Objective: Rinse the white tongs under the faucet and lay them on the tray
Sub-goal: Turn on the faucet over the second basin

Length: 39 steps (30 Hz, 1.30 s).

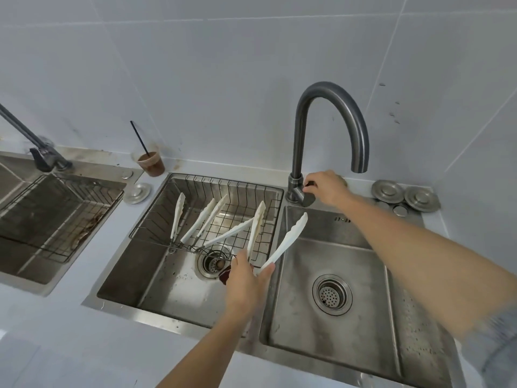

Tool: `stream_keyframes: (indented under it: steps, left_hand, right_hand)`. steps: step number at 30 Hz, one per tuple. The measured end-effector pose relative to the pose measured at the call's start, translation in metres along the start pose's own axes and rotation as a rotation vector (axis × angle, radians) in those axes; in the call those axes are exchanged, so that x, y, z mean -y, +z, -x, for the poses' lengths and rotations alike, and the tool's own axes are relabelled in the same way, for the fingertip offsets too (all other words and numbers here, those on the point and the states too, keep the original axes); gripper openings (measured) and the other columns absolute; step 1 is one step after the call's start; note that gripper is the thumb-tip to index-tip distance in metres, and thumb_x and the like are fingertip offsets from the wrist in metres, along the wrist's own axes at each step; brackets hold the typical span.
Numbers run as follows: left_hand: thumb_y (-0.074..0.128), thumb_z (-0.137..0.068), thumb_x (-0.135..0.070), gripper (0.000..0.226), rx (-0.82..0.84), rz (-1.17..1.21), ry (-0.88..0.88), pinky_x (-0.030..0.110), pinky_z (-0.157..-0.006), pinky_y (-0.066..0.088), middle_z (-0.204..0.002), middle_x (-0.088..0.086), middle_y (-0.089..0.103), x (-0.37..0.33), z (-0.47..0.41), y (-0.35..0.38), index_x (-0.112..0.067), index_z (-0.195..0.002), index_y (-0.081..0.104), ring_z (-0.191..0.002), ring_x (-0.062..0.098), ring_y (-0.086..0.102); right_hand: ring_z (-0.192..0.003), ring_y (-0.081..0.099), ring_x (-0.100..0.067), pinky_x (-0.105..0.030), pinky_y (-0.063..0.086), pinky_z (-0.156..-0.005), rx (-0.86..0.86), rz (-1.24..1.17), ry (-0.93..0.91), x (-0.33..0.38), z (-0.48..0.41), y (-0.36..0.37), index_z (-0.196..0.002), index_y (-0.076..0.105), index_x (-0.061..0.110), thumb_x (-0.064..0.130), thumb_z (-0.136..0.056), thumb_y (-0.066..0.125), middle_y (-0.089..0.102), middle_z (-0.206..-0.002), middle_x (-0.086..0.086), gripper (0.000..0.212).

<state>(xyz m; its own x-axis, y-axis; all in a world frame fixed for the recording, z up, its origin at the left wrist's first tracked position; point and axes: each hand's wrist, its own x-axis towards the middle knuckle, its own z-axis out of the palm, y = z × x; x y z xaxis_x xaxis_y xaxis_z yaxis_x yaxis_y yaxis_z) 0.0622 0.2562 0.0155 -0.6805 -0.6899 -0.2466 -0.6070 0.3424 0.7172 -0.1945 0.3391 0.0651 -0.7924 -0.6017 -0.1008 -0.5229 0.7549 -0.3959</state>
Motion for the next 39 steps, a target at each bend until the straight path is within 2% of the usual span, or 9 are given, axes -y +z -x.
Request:
stream_keyframes:
  steps: [7, 13, 19, 22, 24, 28, 31, 34, 39]
  left_hand:
    - [0.066, -0.083, -0.043, 0.048, 0.002, -0.015, 0.003, 0.037, -0.073, 0.055, -0.094, 0.0, 0.052, -0.002, -0.003, 0.005, -0.013, -0.116, 0.046, -0.078, 0.015, 0.056]
    - [0.065, -0.085, -0.041, 0.06, 0.011, -0.028, -0.01, 0.03, -0.073, 0.044, -0.103, 0.0, 0.053, -0.006, -0.011, 0.001, -0.011, -0.131, 0.041, -0.081, 0.011, 0.052]
    - [0.065, -0.085, -0.041, 0.067, 0.016, -0.068, -0.002, 0.031, -0.076, 0.045, -0.11, 0.003, 0.053, -0.009, -0.016, -0.001, -0.01, -0.137, 0.036, -0.088, 0.015, 0.052]
    - [0.065, -0.085, -0.042, 0.069, 0.021, -0.081, -0.008, 0.032, -0.076, 0.045, -0.11, 0.004, 0.054, -0.012, -0.018, 0.0, -0.01, -0.138, 0.035, -0.089, 0.017, 0.054]
    - [0.065, -0.084, -0.043, 0.067, 0.023, -0.078, -0.012, 0.033, -0.075, 0.046, -0.109, 0.004, 0.054, -0.014, -0.018, 0.002, -0.012, -0.136, 0.037, -0.088, 0.018, 0.056]
    - [0.066, -0.083, -0.043, 0.064, 0.034, -0.068, -0.002, 0.038, -0.079, 0.051, -0.11, 0.002, 0.053, -0.018, -0.015, 0.01, -0.011, -0.132, 0.04, -0.091, 0.018, 0.056]
    - [0.065, -0.084, -0.044, 0.063, 0.061, -0.069, 0.012, 0.039, -0.081, 0.051, -0.114, 0.004, 0.051, -0.026, -0.011, 0.02, -0.01, -0.13, 0.039, -0.097, 0.019, 0.055]
    - [0.064, -0.084, -0.044, 0.053, 0.09, -0.097, 0.012, 0.046, -0.082, 0.051, -0.11, 0.009, 0.053, -0.032, -0.006, 0.031, -0.009, -0.118, 0.043, -0.098, 0.029, 0.057]
    - [0.062, -0.087, -0.042, 0.058, 0.112, -0.151, 0.022, 0.038, -0.085, 0.047, -0.121, 0.012, 0.05, -0.032, 0.004, 0.049, -0.006, -0.126, 0.04, -0.104, 0.03, 0.055]
  right_hand:
    - [-0.084, 0.055, -0.023, -0.026, 0.027, -0.069, -0.13, -0.045, -0.016, -0.01, 0.005, 0.015, -0.098, 0.071, 0.014, 0.027, -0.088, 0.062, 0.071, -0.094, -0.012, 0.019]
    - [-0.084, 0.059, -0.028, -0.031, 0.038, -0.072, -0.145, -0.108, -0.078, -0.019, 0.007, 0.021, -0.094, 0.072, 0.008, 0.023, -0.086, 0.064, 0.07, -0.086, -0.015, 0.019]
    - [-0.072, 0.051, -0.018, -0.008, 0.033, -0.063, -0.108, -0.204, -0.1, -0.027, 0.014, 0.026, -0.094, 0.071, 0.001, 0.015, -0.089, 0.062, 0.068, -0.087, -0.019, 0.018]
    - [-0.079, 0.057, -0.02, -0.012, 0.029, -0.062, -0.09, -0.173, -0.102, -0.029, 0.013, 0.025, -0.099, 0.071, 0.004, 0.019, -0.09, 0.06, 0.067, -0.091, -0.016, 0.021]
    - [-0.085, 0.058, -0.021, -0.015, 0.032, -0.073, -0.061, -0.194, -0.107, -0.031, 0.013, 0.022, -0.104, 0.07, 0.005, 0.021, -0.09, 0.06, 0.067, -0.095, -0.014, 0.024]
    - [-0.102, 0.061, -0.021, -0.027, 0.046, -0.094, -0.066, -0.384, -0.005, -0.041, 0.026, 0.012, -0.12, 0.061, 0.005, 0.022, -0.091, 0.059, 0.064, -0.114, -0.012, 0.033]
    - [-0.095, 0.059, -0.016, -0.021, 0.047, -0.081, -0.177, -0.448, 0.121, -0.057, 0.046, 0.007, -0.116, 0.064, 0.013, 0.026, -0.093, 0.055, 0.065, -0.109, -0.006, 0.028]
    - [-0.088, 0.064, -0.019, -0.031, 0.05, -0.081, -0.221, -0.526, 0.248, -0.069, 0.076, 0.017, -0.112, 0.064, 0.009, 0.021, -0.096, 0.05, 0.069, -0.105, -0.006, 0.024]
    - [-0.066, 0.063, -0.018, -0.03, 0.055, -0.066, -0.058, -0.909, 0.503, -0.056, 0.139, 0.07, -0.104, 0.063, -0.004, 0.021, -0.097, 0.048, 0.067, -0.077, -0.008, 0.03]
